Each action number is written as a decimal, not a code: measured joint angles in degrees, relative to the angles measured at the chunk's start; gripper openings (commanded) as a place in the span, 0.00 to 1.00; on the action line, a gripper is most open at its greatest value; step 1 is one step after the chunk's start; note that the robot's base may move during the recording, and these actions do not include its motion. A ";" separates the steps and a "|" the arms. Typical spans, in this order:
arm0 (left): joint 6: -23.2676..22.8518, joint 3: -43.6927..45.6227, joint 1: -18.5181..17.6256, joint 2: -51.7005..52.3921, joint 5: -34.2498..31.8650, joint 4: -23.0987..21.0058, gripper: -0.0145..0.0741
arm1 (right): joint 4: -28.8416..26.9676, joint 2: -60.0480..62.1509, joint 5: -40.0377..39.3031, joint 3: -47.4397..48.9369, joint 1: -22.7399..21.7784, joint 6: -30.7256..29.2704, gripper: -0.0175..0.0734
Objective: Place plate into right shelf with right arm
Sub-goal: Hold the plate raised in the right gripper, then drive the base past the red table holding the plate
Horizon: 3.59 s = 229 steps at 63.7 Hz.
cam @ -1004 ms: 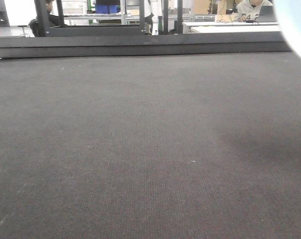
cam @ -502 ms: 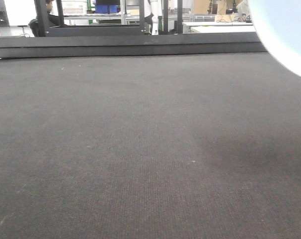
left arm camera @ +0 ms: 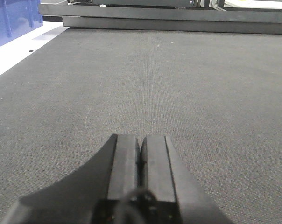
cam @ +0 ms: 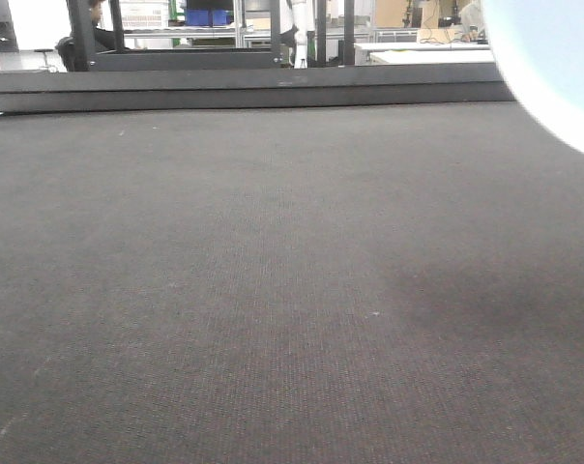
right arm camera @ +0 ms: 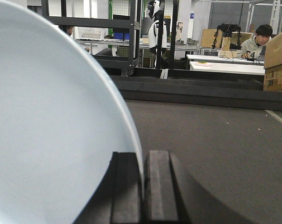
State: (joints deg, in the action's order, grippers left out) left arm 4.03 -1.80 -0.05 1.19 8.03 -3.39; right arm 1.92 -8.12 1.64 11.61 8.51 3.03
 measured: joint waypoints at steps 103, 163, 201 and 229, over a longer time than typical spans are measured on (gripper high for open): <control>0.00 0.00 0.00 0.00 0.00 0.00 0.11 | 0.00 0.00 0.13 0.00 0.00 0.00 0.25; 0.00 0.00 0.00 0.00 0.00 0.00 0.11 | 0.00 0.00 0.15 0.00 0.00 0.00 0.25; 0.00 0.00 0.00 0.00 0.00 0.00 0.11 | 0.00 0.00 0.15 0.00 0.00 0.00 0.25; 0.00 0.00 0.00 0.00 0.00 0.00 0.11 | 0.00 0.00 0.15 0.00 0.00 0.00 0.25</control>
State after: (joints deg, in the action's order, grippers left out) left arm 4.03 -1.80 -0.05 1.19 8.03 -3.39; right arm 1.92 -8.12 1.80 11.61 8.51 3.03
